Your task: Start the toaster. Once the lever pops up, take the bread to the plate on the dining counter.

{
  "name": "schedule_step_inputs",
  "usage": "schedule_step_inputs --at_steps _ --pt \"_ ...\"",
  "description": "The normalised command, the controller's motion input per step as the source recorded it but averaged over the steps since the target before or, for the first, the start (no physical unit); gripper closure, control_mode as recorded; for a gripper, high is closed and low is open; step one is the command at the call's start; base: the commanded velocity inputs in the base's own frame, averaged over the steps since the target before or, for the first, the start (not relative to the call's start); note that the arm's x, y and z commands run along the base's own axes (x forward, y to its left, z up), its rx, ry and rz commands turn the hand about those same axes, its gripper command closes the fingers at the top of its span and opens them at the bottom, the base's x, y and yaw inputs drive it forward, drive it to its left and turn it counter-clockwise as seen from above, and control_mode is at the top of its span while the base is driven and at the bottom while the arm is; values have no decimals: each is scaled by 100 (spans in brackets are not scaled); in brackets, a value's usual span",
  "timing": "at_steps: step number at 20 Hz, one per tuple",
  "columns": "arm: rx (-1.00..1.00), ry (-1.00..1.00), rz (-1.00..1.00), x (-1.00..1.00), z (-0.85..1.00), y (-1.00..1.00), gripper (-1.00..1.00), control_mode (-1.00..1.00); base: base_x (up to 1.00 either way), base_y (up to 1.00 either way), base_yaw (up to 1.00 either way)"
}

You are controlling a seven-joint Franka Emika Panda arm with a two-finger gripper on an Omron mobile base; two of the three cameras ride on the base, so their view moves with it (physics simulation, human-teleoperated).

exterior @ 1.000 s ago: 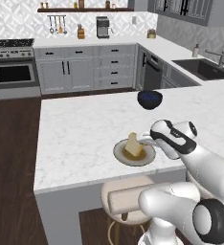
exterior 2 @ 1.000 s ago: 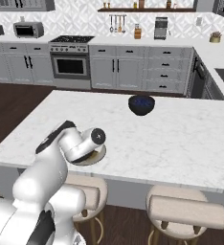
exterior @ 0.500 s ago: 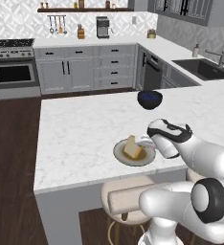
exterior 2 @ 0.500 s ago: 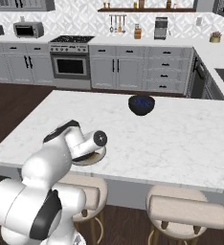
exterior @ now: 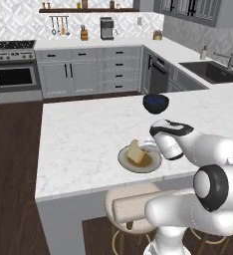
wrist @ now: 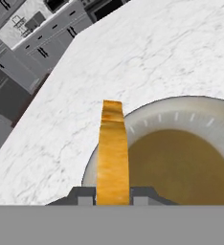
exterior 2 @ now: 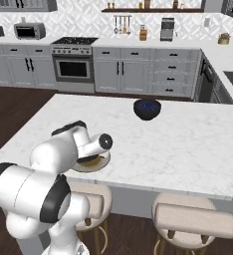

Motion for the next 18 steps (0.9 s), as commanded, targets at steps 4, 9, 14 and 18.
schedule_step_inputs --at_steps 4,9,14,18 --pt "0 0 2 11 -22 0 100 -100 0 0 0" --pt "0 0 0 1 -8 0 100 -100 0 0 0" --pt "0 0 0 0 -1 -2 -100 -100 0 0 0" --pt "0 0 0 0 0 -9 -100 -100 0 0 0"
